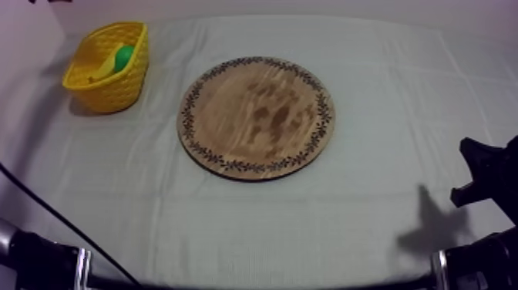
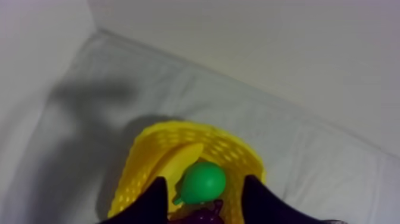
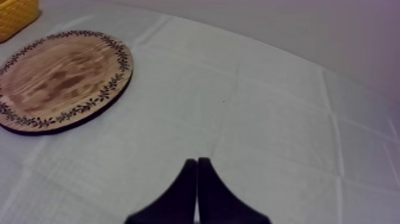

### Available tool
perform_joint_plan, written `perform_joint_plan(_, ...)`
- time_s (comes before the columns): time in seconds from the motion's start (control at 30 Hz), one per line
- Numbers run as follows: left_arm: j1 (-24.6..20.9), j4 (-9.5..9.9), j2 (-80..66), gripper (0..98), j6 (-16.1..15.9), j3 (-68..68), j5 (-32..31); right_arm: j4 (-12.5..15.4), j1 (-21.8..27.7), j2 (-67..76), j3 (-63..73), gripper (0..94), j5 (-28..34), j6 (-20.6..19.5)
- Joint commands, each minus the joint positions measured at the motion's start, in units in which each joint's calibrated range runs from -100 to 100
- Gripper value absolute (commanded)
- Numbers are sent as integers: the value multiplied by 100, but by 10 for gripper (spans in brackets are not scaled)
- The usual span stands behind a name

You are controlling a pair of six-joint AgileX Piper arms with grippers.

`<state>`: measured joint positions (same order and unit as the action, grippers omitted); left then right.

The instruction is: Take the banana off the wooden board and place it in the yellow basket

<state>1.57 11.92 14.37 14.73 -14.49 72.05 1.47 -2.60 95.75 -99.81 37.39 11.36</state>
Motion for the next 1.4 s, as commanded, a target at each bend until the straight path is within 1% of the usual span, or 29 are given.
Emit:
perform_joint_plan(0.0, -13, 6, -642, 256, -89, 62, -26, 2, 0, 0, 3, 3, -5, 0)
perform_joint_plan(0.07, -35, -1, -1041, 148, -178, 167, -66, 2, 0, 0, 3, 3, -5, 0)
perform_joint_plan(0.13, -64, -26, -1455, 83, -258, 312, -128, 2, 0, 0, 3, 3, -5, 0)
perform_joint_plan(0.2, -111, -91, -1873, 42, -374, 500, -198, 2, 0, 0, 3, 3, -5, 0)
perform_joint_plan(0.3, -196, -210, -2536, 15, -579, 892, -371, 2, 0, 0, 3, 3, -5, 0)
perform_joint_plan(0.4, -288, -326, -3246, 5, -781, 1403, -635, 2, 0, 0, 3, 3, -5, 0)
perform_joint_plan(0.5, -393, -444, -4027, 2, -936, 2117, -1093, 2, 0, 0, 3, 3, -5, 0)
perform_joint_plan(0.7, -430, -508, -5674, 0, -970, 3895, -1943, 2, 0, 0, 3, 3, -5, 0)
perform_joint_plan(0.93, -313, -555, -7495, 0, -1054, 6088, -2384, 2, 0, 0, 3, 3, -5, 0)
perform_joint_plan(1.1, -362, -578, -8861, 0, -1149, 7740, -2825, 2, 0, 0, 3, 3, -5, 0)
perform_joint_plan(1.23, -375, -586, -9752, 0, -1245, 8797, -2952, 2, 0, 0, 3, 3, -5, 0)
perform_joint_plan(1.37, -373, -581, -10330, 0, -1296, 9525, -2983, 2, 0, 0, 3, 3, -5, -2)
